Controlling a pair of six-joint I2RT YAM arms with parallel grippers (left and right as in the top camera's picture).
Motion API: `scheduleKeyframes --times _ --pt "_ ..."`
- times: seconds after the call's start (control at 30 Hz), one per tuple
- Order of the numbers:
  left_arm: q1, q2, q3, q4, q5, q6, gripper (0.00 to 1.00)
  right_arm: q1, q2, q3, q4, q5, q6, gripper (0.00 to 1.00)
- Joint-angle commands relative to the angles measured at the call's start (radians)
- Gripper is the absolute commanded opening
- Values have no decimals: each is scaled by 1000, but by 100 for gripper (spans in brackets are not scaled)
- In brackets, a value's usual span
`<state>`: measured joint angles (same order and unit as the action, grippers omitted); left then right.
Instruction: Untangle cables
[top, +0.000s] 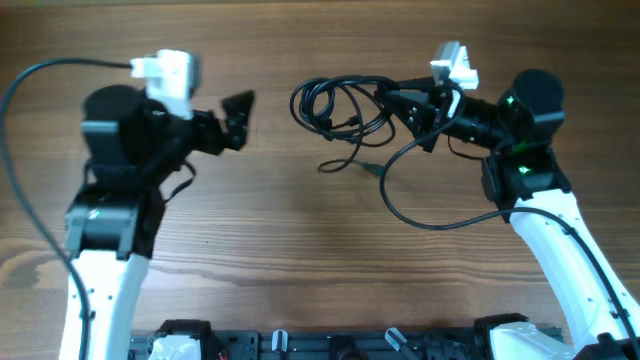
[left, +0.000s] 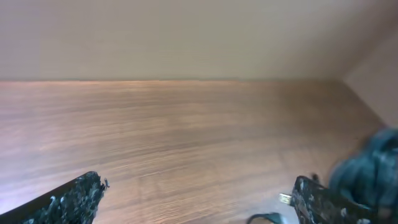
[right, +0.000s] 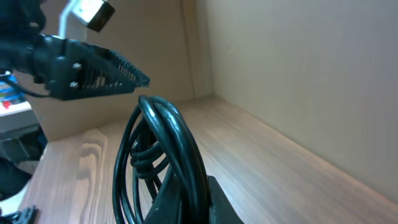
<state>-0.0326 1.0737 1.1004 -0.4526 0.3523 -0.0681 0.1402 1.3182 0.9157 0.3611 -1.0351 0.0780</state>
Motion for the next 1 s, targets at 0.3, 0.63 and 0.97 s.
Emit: scheduleKeyframes --times 0.3,0.63,0.97 --pt "68 17 13 -109 281 95 100 0 -13 5 225 -203 175 4" --pt "68 40 13 -94 569 197 100 0 -13 5 230 -221 214 4" --pt "67 69 13 -90 701 222 100 0 -13 5 229 -224 214 4"
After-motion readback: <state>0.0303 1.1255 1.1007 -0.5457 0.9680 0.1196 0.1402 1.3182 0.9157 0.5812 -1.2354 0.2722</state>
